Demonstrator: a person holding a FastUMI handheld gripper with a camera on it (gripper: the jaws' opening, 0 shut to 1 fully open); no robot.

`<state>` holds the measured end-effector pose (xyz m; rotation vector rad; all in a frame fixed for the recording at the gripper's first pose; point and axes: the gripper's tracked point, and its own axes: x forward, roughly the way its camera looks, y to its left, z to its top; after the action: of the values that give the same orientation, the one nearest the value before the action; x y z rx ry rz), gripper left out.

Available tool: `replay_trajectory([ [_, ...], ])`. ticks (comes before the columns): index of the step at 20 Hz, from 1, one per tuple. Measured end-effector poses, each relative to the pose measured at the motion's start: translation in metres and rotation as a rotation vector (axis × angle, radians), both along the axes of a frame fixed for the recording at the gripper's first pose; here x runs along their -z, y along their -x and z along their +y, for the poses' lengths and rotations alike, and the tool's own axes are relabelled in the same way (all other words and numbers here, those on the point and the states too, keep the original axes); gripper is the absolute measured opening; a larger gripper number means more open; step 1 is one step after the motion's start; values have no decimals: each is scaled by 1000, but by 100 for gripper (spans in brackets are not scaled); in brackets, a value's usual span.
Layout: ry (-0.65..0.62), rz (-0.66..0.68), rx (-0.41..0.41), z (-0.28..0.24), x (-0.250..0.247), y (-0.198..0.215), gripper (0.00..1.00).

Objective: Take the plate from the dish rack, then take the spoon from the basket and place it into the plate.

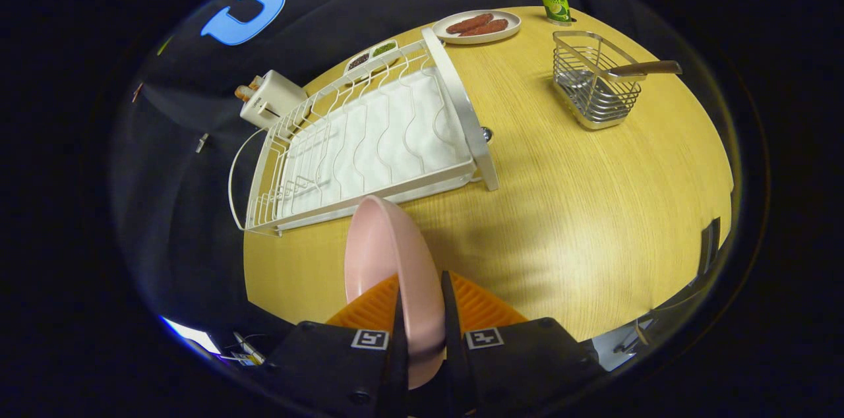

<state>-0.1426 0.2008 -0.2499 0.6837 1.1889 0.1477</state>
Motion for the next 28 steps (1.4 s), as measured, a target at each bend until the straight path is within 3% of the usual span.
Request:
replay_trajectory([
  [5,85,12,-8,-17,14,0,37],
  [11,167,-22,8,-54,16,-7,35],
  [14,191,-90,19,-79,1,-15,43],
  [16,206,-171,42,-103,-20,-25,47],
  [20,340,-341,76,-177,-56,-52,65],
  [28,541,-373,88,-275,-32,-88,68],
])
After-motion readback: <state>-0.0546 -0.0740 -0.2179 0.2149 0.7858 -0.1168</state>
